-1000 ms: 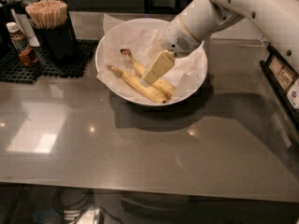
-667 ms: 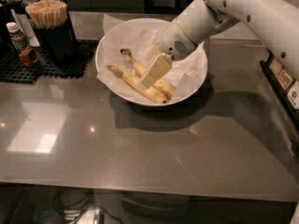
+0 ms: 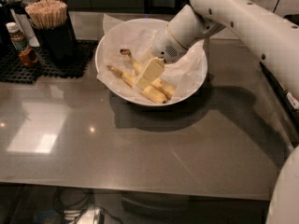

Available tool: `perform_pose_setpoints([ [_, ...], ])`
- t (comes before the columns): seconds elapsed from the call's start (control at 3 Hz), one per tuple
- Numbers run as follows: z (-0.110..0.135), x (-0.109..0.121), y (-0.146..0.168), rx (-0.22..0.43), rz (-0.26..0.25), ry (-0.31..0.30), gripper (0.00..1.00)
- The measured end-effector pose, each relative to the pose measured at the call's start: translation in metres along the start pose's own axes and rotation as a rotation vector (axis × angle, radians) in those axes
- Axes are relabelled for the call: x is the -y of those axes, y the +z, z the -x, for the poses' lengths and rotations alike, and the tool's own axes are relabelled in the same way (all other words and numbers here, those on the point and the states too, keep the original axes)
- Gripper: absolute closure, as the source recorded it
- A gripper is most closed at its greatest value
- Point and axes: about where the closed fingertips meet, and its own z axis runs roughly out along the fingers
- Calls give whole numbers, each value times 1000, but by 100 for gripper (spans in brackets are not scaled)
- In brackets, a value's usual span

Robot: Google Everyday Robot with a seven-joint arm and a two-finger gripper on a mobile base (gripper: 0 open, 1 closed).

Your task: Pick banana from white bowl

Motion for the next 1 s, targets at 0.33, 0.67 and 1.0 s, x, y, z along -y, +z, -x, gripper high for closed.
perform_pose_setpoints([
  [0.33, -6, 11, -9, -1, -39, 18, 18],
  [0.67, -15, 17, -27, -2, -79, 44, 18],
  [1.0, -22, 22, -31, -8, -81, 55, 30],
])
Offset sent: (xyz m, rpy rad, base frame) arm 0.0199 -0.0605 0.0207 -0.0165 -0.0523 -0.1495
